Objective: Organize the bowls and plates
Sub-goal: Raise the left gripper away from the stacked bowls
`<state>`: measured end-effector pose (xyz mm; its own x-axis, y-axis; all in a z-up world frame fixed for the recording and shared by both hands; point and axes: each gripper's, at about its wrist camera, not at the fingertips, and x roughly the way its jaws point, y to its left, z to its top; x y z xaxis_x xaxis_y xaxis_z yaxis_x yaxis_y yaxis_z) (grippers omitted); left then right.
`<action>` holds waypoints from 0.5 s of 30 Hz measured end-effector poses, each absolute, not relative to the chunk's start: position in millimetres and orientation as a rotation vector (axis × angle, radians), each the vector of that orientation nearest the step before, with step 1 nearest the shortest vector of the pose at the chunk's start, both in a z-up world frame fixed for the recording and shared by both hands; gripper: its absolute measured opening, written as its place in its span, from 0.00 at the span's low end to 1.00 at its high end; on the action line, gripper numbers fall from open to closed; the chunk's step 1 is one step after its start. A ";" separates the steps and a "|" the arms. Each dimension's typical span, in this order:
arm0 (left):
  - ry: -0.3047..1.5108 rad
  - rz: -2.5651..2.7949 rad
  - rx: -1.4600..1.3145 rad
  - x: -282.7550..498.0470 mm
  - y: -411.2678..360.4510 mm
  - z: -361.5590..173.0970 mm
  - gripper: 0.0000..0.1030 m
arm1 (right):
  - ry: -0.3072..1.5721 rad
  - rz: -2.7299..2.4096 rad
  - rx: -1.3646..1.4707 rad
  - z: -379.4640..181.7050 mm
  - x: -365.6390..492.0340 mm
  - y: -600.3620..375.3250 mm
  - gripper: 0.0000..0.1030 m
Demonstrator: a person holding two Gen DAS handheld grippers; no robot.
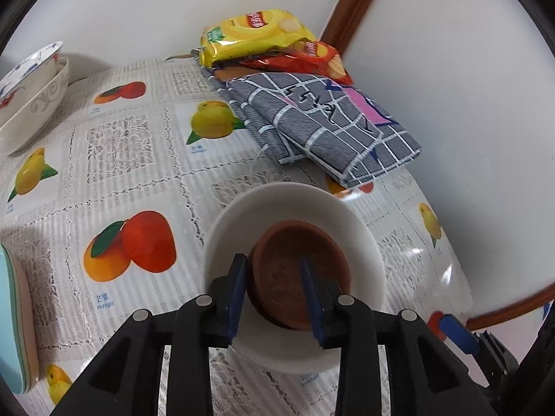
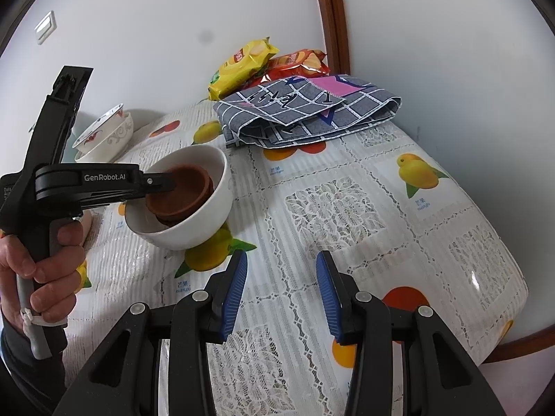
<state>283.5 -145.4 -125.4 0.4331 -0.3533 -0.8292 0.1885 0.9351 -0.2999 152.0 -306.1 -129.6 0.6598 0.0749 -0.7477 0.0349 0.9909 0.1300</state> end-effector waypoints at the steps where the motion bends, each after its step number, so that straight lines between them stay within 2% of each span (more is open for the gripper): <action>1: 1.066 -0.328 -0.159 281.4 -146.2 -123.7 0.31 | 0.849 0.023 0.138 -129.0 150.4 -305.6 0.40; 2: 1.060 -0.327 -0.148 279.1 -147.2 -121.9 0.32 | 0.847 0.023 0.138 -127.9 149.0 -304.8 0.40; 6: 1.049 -0.325 -0.126 267.9 -145.4 -111.5 0.48 | 0.844 0.023 0.132 -122.8 144.4 -301.3 0.40; 11: 1.009 -0.308 -0.107 243.4 -132.8 -89.6 0.50 | 0.830 0.009 0.121 -111.1 132.4 -295.2 0.40; 15: 0.972 -0.292 -0.097 218.2 -119.2 -73.8 0.57 | 0.805 0.013 0.113 -96.6 112.8 -283.1 0.45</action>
<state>218.2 -119.2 -73.8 0.5281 -0.2869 -0.7993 0.2006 0.9567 -0.2108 112.8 -283.1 -96.6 0.6930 0.0548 -0.7188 0.0314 0.9939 0.1061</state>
